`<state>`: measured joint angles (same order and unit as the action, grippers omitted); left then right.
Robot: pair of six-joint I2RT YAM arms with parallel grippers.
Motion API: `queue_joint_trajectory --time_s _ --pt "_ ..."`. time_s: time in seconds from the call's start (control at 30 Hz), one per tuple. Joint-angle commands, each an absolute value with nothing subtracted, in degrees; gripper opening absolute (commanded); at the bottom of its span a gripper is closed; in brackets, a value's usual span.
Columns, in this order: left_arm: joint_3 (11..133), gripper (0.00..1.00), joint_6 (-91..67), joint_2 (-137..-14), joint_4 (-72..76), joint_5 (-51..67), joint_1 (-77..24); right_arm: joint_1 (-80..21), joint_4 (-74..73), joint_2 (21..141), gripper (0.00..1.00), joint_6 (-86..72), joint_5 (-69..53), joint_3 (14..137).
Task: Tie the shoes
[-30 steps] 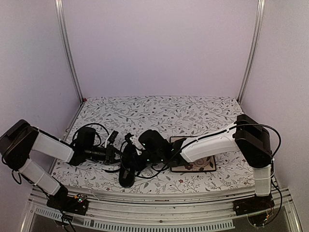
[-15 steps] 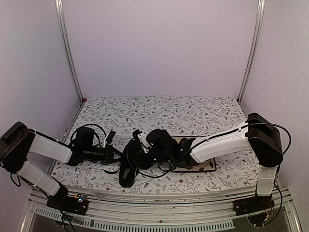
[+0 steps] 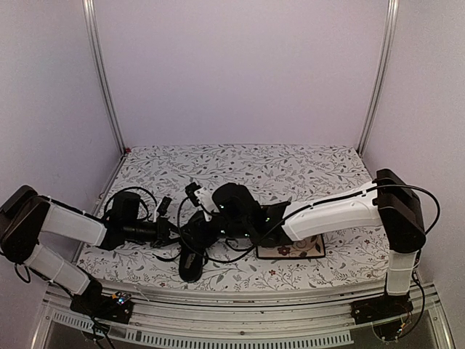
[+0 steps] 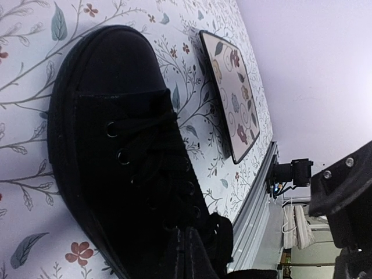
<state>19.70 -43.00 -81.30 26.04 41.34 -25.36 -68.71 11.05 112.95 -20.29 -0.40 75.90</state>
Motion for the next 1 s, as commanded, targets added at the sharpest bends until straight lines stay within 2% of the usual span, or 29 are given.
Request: queue_joint_trajectory --time_s 0.0,0.2,0.47,0.67,0.77,0.83,0.87,0.9,0.97 --pt "18.9 0.00 -43.1 -80.2 25.8 41.1 -24.6 -69.1 9.0 117.4 0.56 -18.3 -1.3 81.4" --pt "19.0 0.00 -43.1 -80.1 25.8 41.2 -24.6 -69.1 6.8 120.9 0.55 -17.6 -2.1 84.4" --pt "19.0 0.00 -43.0 -80.2 25.8 41.5 -24.7 -69.1 6.1 123.3 0.47 -17.7 -2.6 86.5" --pt "19.0 0.00 -43.0 -80.3 25.8 41.6 -24.6 -69.1 5.4 125.0 0.45 -17.2 -2.4 89.0" --pt "19.1 0.00 -42.9 -80.3 25.7 41.7 -24.7 -69.1 5.2 125.4 0.35 -16.9 -2.5 89.6" --pt "19.1 0.00 -43.1 -80.3 25.7 41.6 -24.7 -69.1 4.9 125.5 0.22 -16.9 -2.3 89.7" --pt "19.1 0.00 -43.1 -80.2 25.6 41.5 -24.6 -69.2 4.7 125.4 0.11 -16.9 -2.1 89.7" --pt "19.0 0.00 -43.1 -80.1 25.5 41.3 -24.6 -69.1 4.4 125.0 0.05 -17.0 -1.6 89.5" --pt "18.9 0.00 -43.2 -79.8 25.2 40.6 -24.6 -69.1 4.8 123.7 0.03 -17.2 -0.7 88.4"
